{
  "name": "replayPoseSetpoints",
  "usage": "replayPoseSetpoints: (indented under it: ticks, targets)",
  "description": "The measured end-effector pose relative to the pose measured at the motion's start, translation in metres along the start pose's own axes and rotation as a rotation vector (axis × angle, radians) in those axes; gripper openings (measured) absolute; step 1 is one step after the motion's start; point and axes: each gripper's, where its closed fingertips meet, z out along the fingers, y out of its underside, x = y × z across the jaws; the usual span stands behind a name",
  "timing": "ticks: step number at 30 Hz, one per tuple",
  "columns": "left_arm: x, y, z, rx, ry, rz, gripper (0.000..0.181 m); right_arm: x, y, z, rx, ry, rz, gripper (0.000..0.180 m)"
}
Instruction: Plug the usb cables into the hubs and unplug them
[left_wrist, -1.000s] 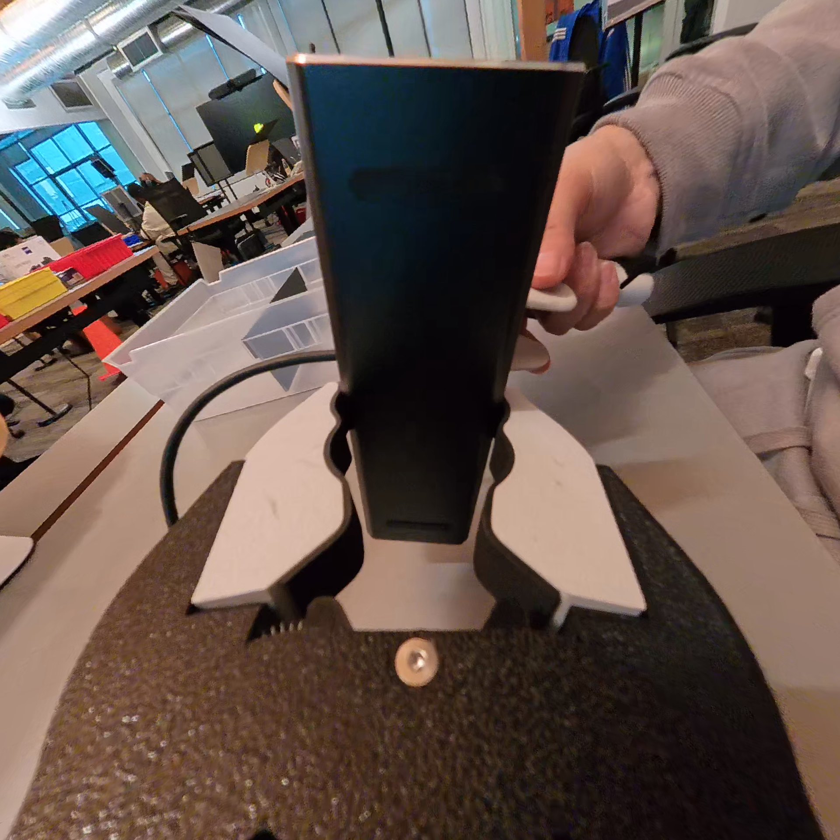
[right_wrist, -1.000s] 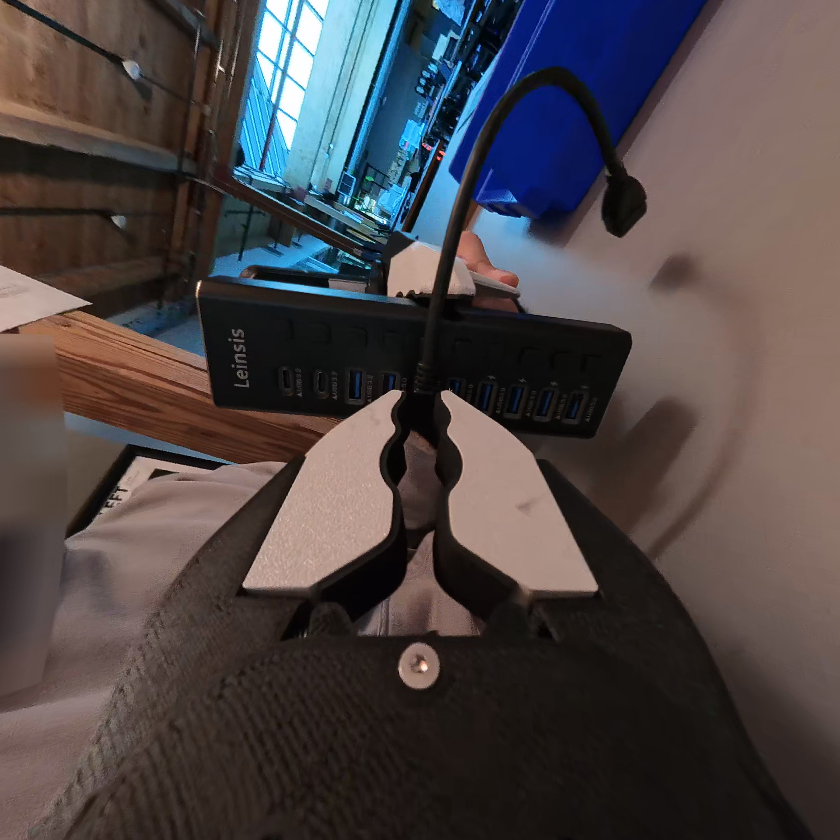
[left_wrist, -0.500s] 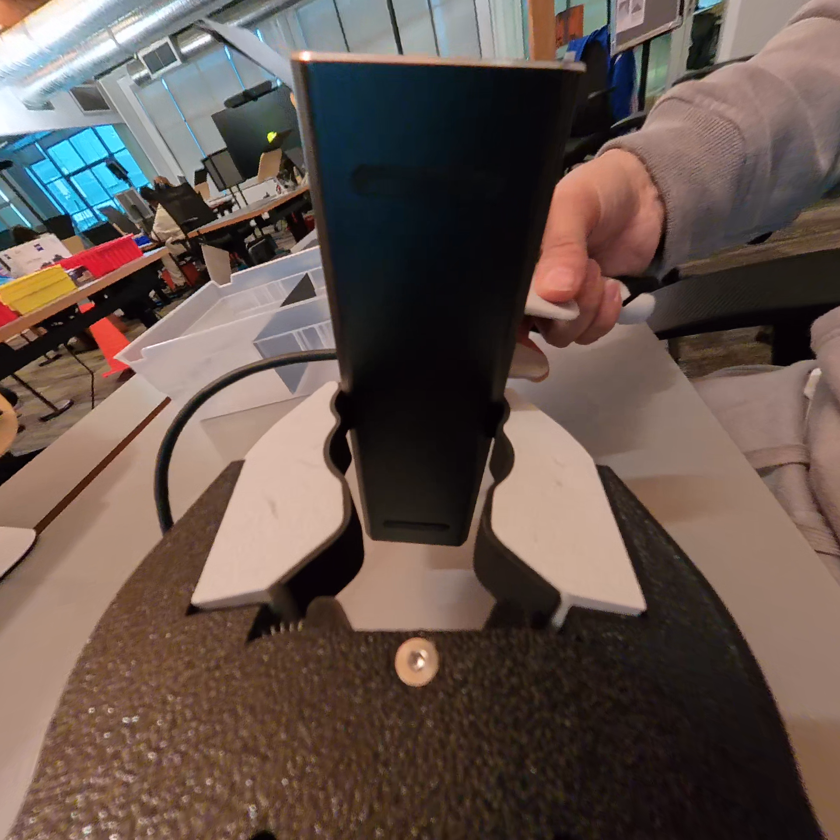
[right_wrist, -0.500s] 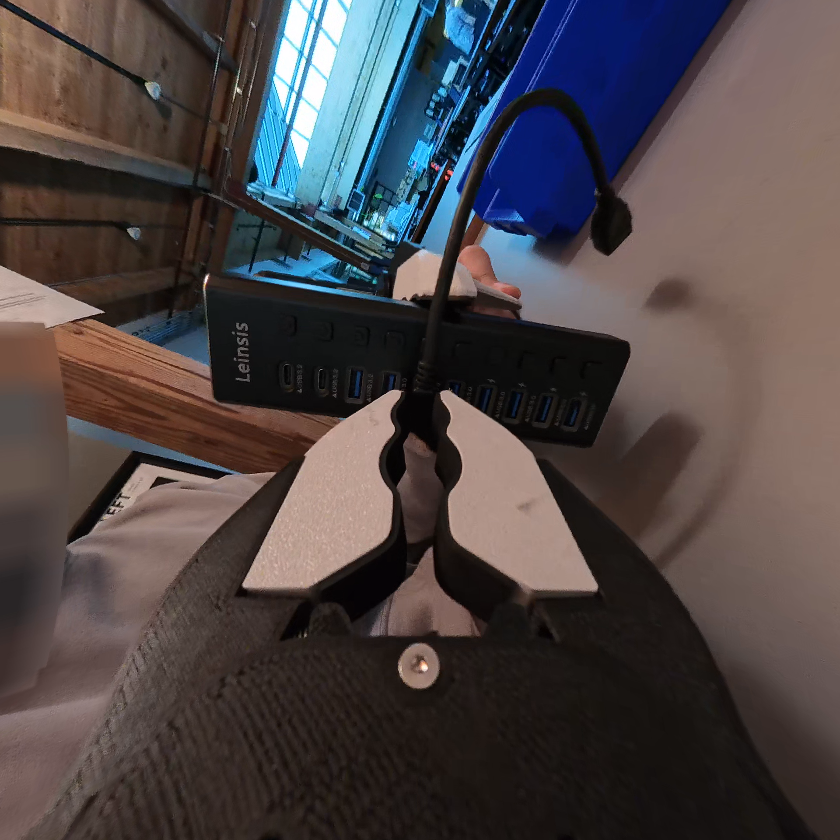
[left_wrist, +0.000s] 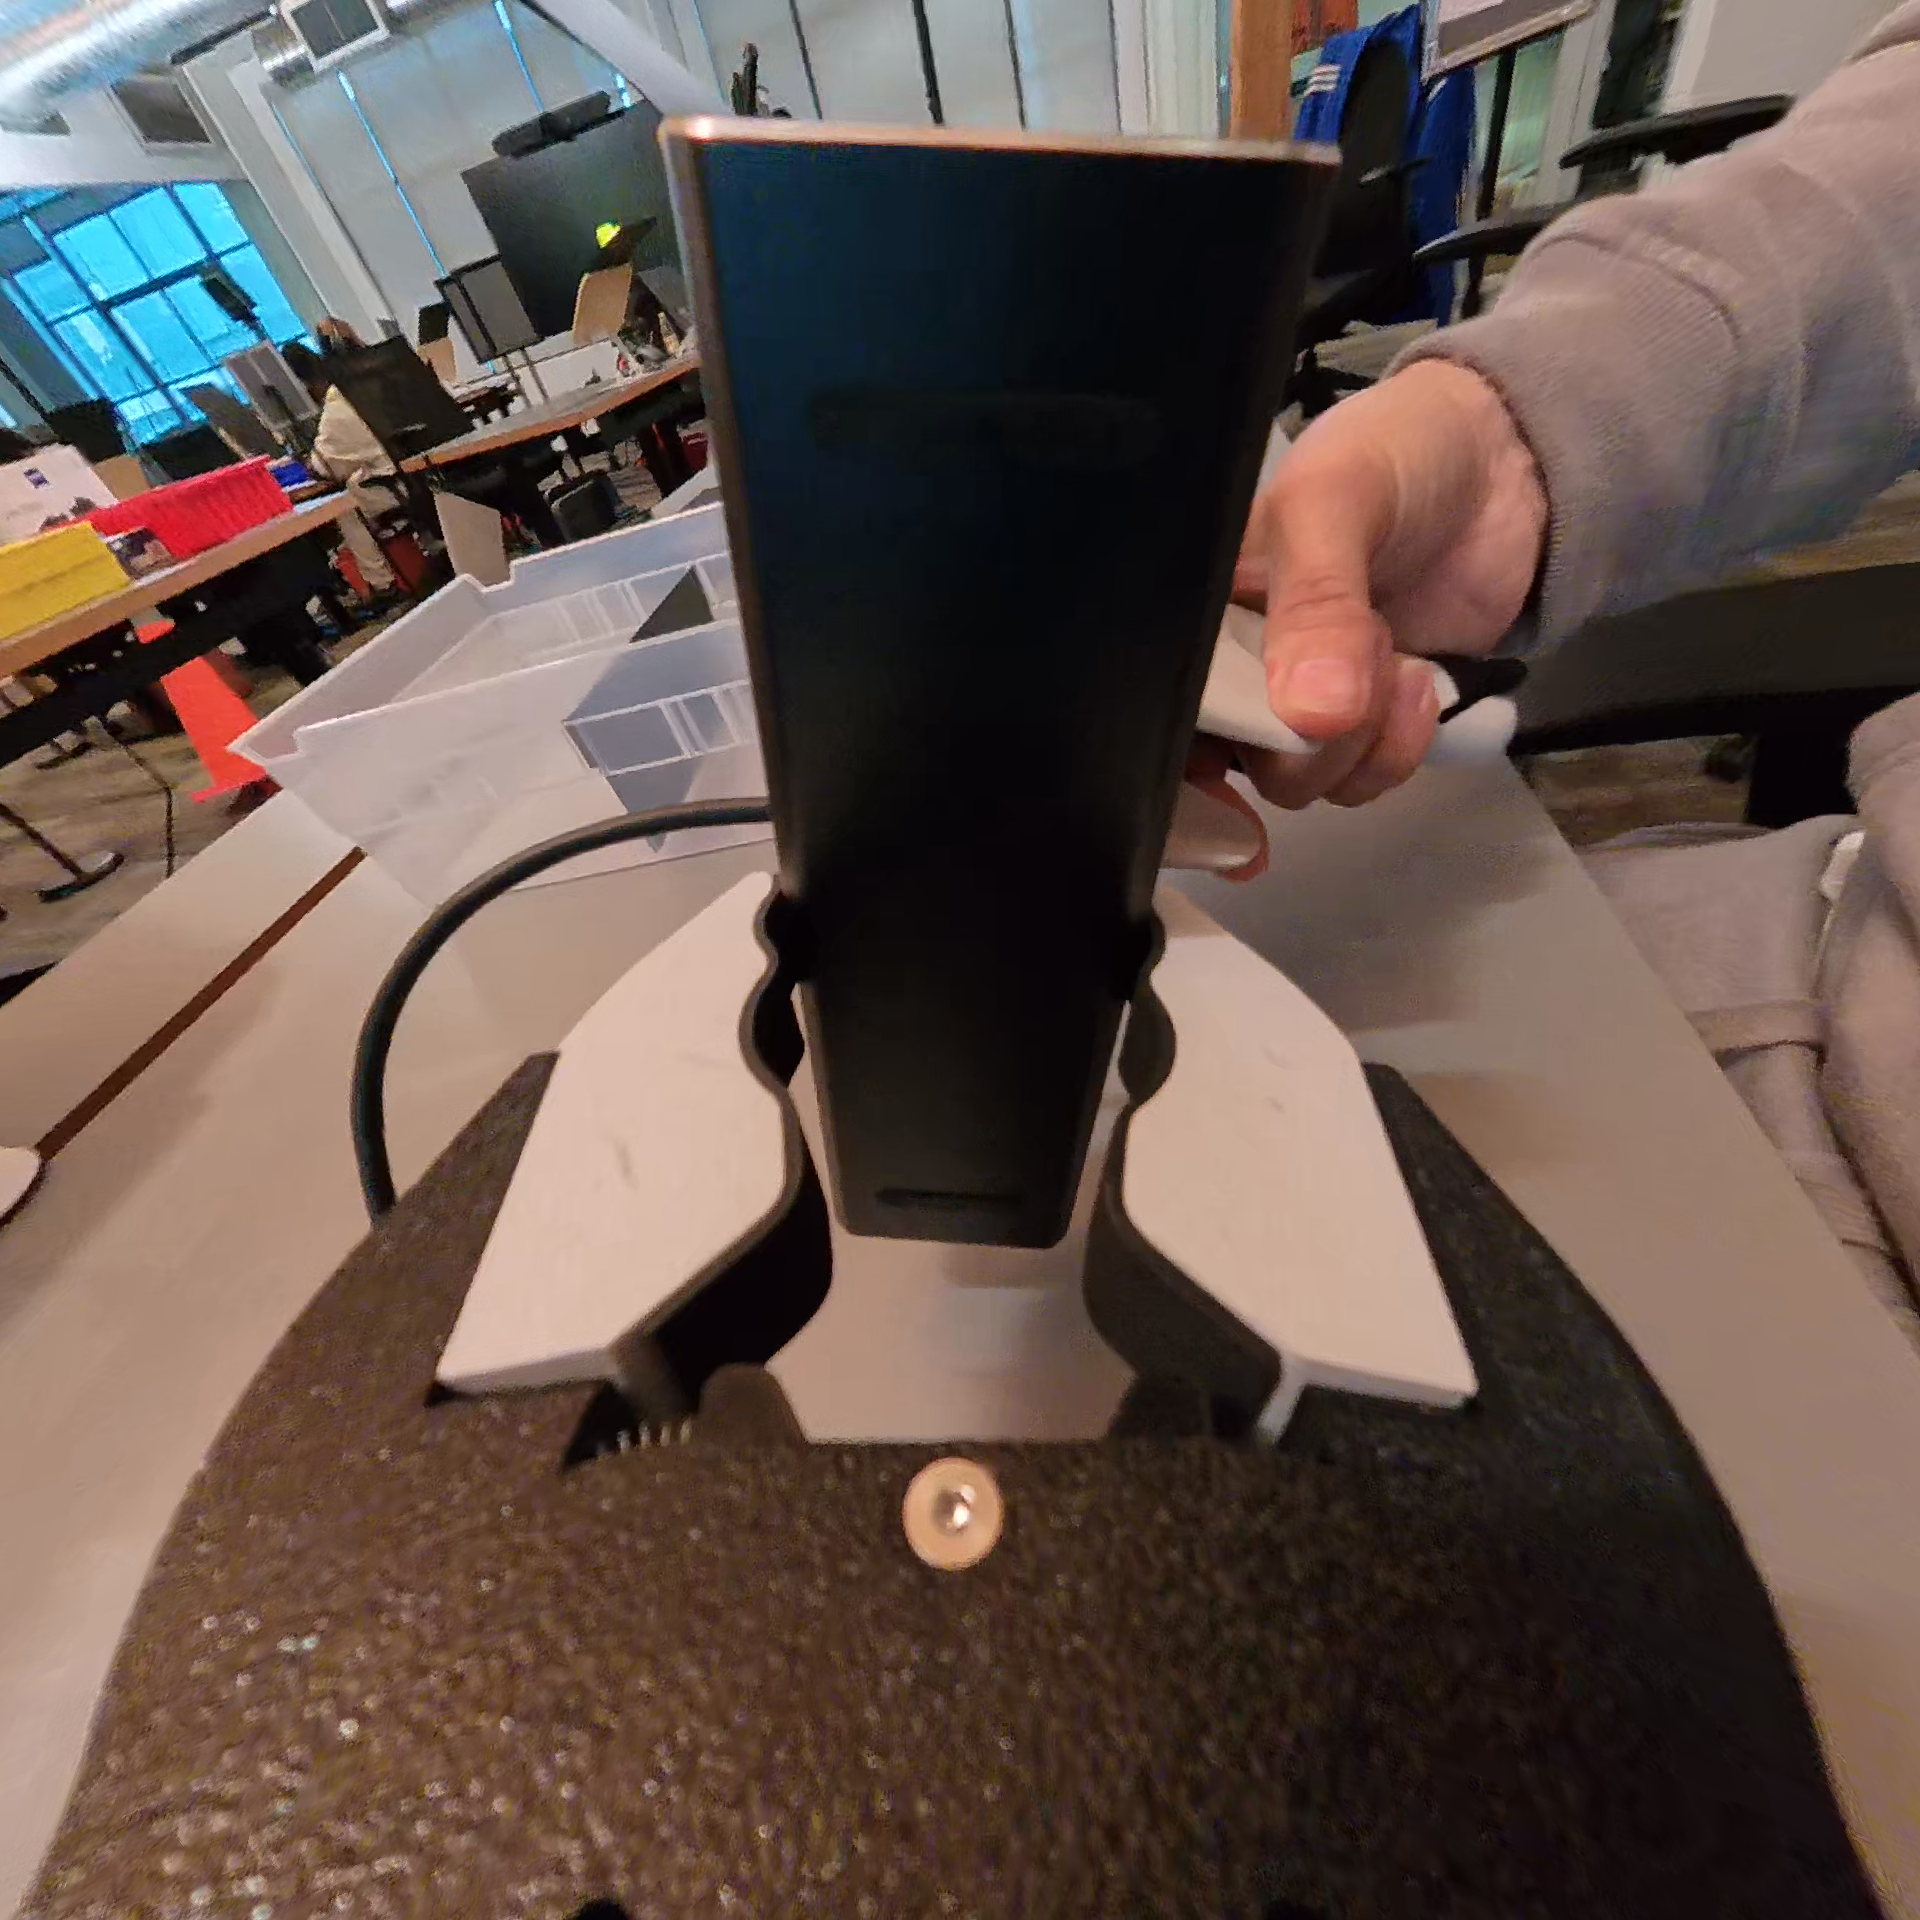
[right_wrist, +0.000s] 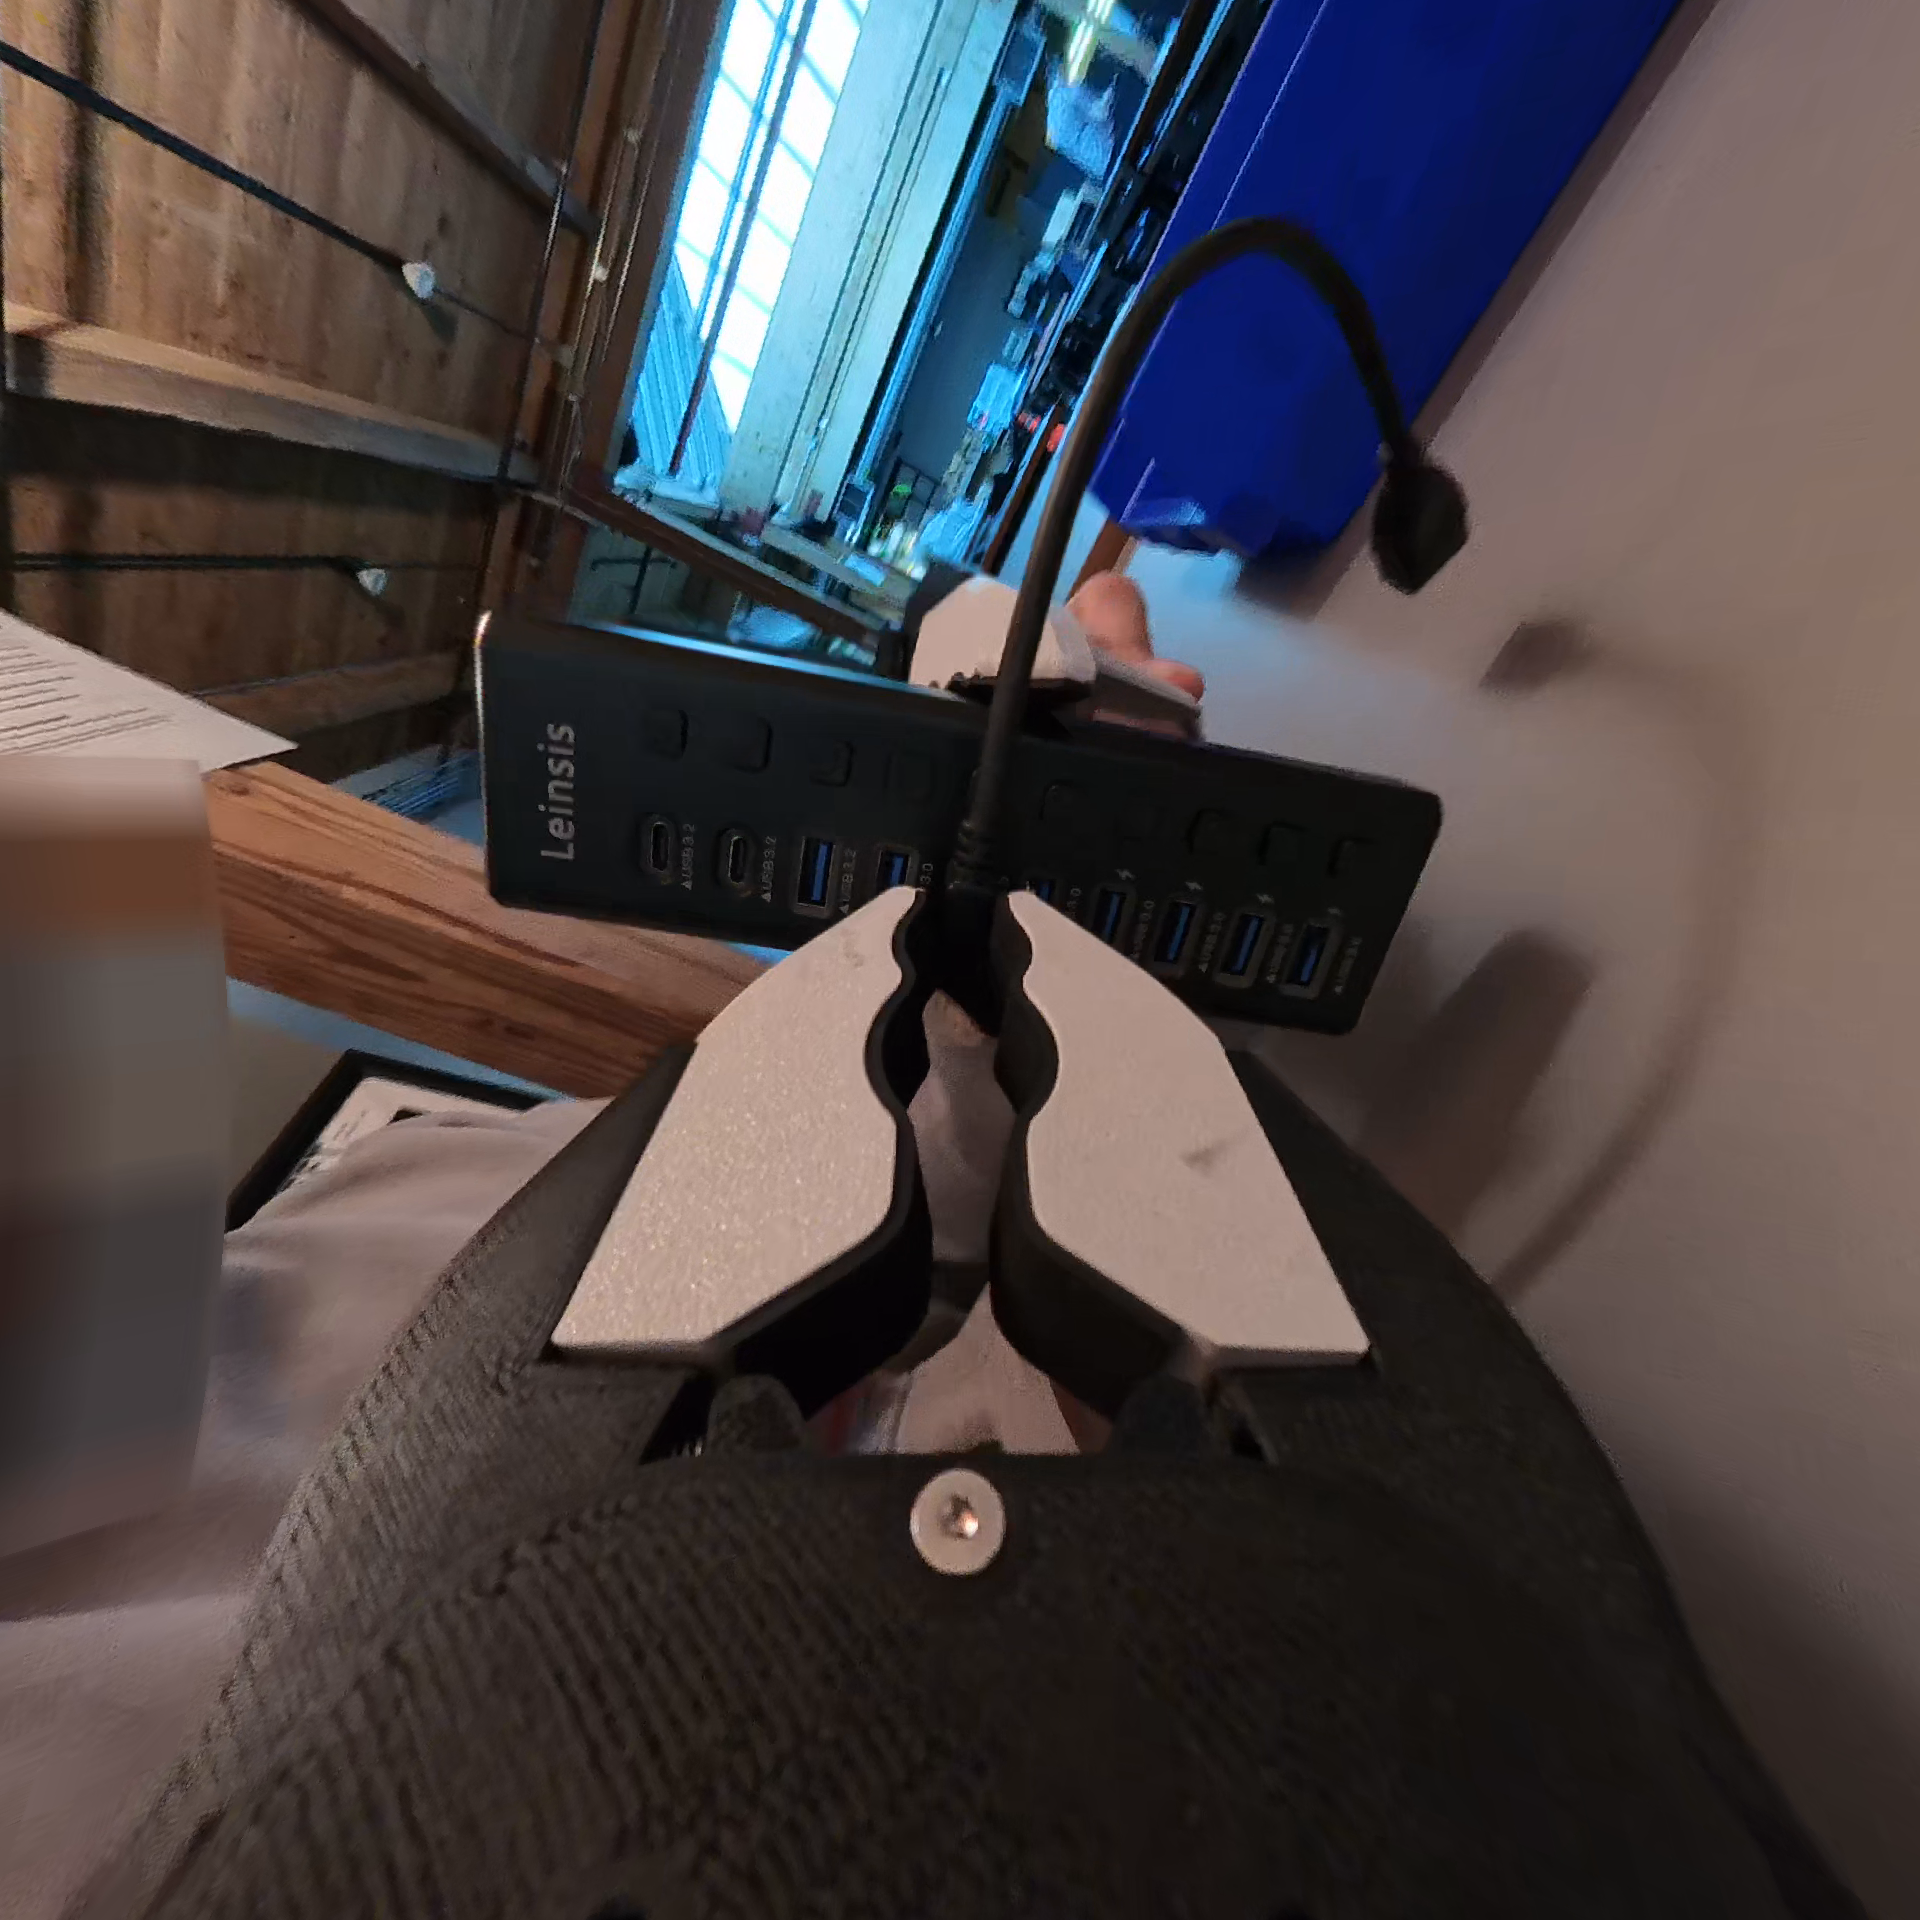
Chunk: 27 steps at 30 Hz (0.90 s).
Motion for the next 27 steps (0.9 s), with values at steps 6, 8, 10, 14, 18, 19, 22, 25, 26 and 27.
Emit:
replayPoseSetpoints:
  ticks: [6, 8, 10, 14, 18, 19, 22, 25, 26, 27]
  targets:
    - [0.015, -0.006, 0.002, 0.033, 0.086, 0.014, 0.061, -0.007, 0.013, -0.008, -0.205, 0.043, -0.042, 0.010]
    - [0.015, -0.007, 0.003, 0.030, 0.083, 0.030, 0.061, -0.008, 0.013, -0.009, -0.228, 0.045, -0.046, 0.010]
    - [0.015, -0.008, 0.002, 0.039, 0.083, 0.033, 0.061, -0.009, 0.012, -0.008, -0.213, 0.035, -0.030, 0.010]
    - [0.015, -0.001, 0.005, 0.001, 0.076, 0.037, 0.061, -0.002, 0.013, -0.011, -0.276, 0.061, -0.050, 0.010]
    - [0.012, -0.006, 0.002, 0.033, 0.064, 0.032, 0.061, -0.007, 0.010, -0.007, -0.250, 0.046, -0.047, 0.010]
    - [0.012, -0.007, 0.000, 0.032, 0.061, 0.046, 0.061, -0.006, 0.010, -0.006, -0.241, 0.050, -0.028, 0.010]
    - [0.012, -0.005, 0.000, 0.035, 0.075, 0.030, 0.061, -0.006, 0.011, -0.005, -0.207, 0.043, 0.021, 0.010]
    - [0.012, -0.003, 0.002, 0.026, 0.075, 0.020, 0.061, -0.004, 0.009, -0.005, -0.170, 0.064, 0.056, 0.010]
    - [0.012, -0.002, 0.002, 0.022, 0.073, 0.021, 0.061, -0.003, 0.008, -0.005, -0.162, 0.074, 0.068, 0.009]
    - [0.011, -0.001, 0.003, 0.009, 0.063, 0.030, 0.061, -0.001, 0.007, -0.006, -0.149, 0.086, 0.074, 0.009]
